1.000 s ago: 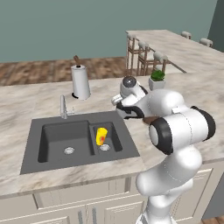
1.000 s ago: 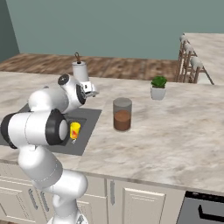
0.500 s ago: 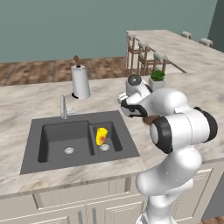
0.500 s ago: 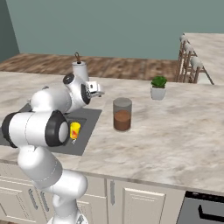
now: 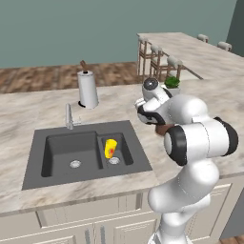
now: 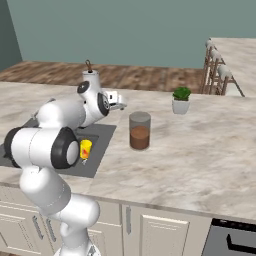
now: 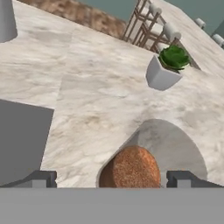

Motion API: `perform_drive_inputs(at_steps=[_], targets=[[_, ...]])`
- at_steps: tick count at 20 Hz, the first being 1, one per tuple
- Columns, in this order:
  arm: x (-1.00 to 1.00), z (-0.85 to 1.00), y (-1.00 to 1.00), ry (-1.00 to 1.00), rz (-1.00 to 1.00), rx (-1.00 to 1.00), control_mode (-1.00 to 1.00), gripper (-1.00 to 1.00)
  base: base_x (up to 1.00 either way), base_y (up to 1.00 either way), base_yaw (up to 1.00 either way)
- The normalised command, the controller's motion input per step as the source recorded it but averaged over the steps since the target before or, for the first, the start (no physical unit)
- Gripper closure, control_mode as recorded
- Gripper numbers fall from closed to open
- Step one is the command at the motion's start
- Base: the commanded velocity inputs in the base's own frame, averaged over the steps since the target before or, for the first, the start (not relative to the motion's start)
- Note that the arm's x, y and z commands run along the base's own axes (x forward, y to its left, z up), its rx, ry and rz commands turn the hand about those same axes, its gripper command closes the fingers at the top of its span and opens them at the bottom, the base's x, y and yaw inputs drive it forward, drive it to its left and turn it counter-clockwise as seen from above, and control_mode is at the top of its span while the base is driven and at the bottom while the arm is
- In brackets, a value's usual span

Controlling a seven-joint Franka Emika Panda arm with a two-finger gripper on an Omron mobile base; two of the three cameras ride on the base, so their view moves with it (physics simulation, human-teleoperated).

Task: Place the jar in the left basin and the cup in the right basin of the sink.

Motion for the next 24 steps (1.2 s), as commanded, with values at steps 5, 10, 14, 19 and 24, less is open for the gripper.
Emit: perform_drive_inputs(at_steps=[5, 10, 14, 19, 24], targets=[[0.00, 0.00, -0.29, 0.01, -0.10, 0.00, -1.00, -1.00, 0.00, 0.00, 0.00], [0.00, 0.00, -0.23, 0.06, -0.08, 0.00, -1.00, -1.00, 0.00, 0.00, 0.00], [0.04, 0.00, -0.18, 0.09, -0.03, 0.00, -1.00, -1.00, 0.00, 0.00, 0.00], [0.25, -0.01, -0.12, 0.09, 0.00, 0.00, -1.00, -1.00, 0.00, 0.00, 0.00], [0.38, -0.02, -0.01, 0.09, 0.00, 0.02, -1.00, -1.00, 0.00, 0.00, 0.00]])
